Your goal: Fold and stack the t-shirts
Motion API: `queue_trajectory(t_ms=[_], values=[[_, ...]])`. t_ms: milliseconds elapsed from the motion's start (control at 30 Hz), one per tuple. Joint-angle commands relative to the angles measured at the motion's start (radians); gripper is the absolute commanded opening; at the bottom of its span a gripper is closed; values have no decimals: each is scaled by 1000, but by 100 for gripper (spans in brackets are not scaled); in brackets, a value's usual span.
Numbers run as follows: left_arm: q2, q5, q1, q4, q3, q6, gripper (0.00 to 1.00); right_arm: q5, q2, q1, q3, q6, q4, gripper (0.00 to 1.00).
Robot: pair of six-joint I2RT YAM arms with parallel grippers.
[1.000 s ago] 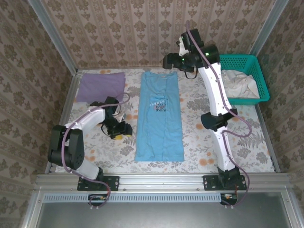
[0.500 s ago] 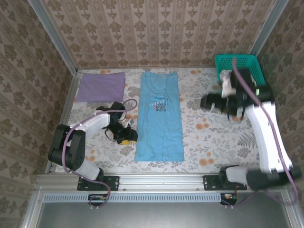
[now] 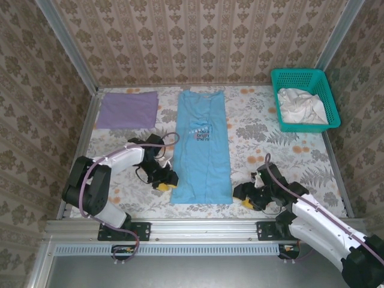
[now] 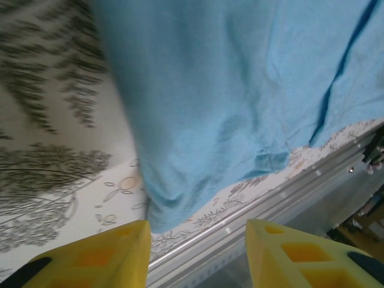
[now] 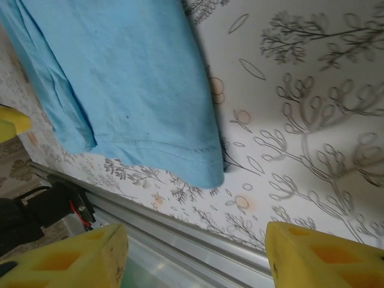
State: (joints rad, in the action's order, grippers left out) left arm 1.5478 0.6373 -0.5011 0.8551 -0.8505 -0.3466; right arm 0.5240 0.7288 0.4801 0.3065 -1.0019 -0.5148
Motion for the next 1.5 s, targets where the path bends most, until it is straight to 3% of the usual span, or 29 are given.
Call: queue_trajectory(t_ms=[0,600,733,967,1167,1467], values=[[10,37,-23,15,16,-25,44,-39,15,24,-42,-101,181,61],[-36,-70,-147,-121,135,-164,45,-93,362,161,64,-9,276,52],[-39,-79,-162,-160,153,-179,44,-116,415,167,80,-4,258,45],[-53,-132,-189,-155,162,-186,43,-142,410,173,74,-21,259,36],[-162,-207,-212,-96,159,-216,58,-137,385,174,53,-32,260,33],[-152,-208,-229,-162,203,-246,48,-136,371,177,34,-48,272,30]])
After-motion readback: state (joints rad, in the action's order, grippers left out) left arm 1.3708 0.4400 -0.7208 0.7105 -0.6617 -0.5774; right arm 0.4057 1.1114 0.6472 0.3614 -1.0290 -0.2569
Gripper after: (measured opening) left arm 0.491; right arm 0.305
